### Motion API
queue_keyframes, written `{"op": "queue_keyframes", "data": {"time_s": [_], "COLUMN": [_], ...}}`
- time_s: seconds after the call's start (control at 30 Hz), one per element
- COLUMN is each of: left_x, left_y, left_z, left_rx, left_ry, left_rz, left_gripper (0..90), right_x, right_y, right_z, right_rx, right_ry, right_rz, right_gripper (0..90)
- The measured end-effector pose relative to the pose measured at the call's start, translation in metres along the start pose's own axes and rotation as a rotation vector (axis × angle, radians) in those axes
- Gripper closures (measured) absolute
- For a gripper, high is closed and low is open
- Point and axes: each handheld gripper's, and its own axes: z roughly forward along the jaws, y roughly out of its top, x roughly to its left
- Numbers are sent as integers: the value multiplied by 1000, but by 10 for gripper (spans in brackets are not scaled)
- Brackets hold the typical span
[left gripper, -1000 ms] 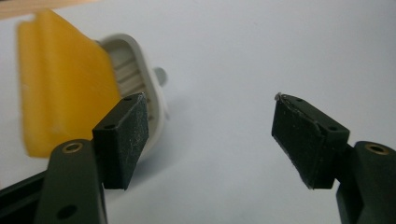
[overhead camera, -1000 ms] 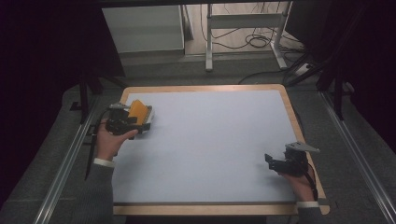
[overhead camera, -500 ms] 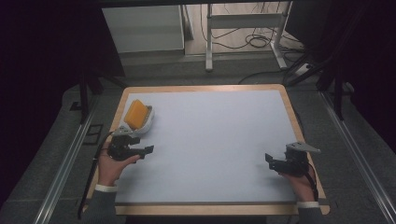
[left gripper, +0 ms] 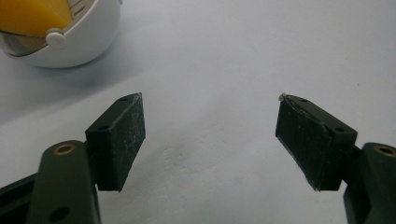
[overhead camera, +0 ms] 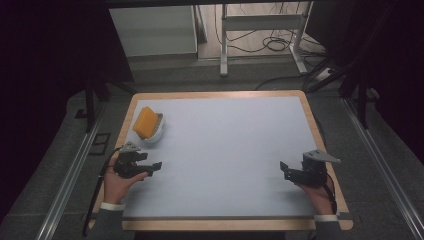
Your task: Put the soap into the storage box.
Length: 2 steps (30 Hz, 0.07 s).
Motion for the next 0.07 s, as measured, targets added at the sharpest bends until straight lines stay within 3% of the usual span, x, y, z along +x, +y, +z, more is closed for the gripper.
{"op": "queue_keyframes", "data": {"time_s": [0.07], "left_x": [2], "left_y": [-2], "left_z": [-1], "left_rx": [-3], "left_ry": [9], "left_rz": [-7], "left_gripper": [232], "right_x": [4], "right_y": [1], "right_z": [2], "right_rx": [-2], "right_ry": [5], "right_rz": [-11], "right_gripper": [95]}}
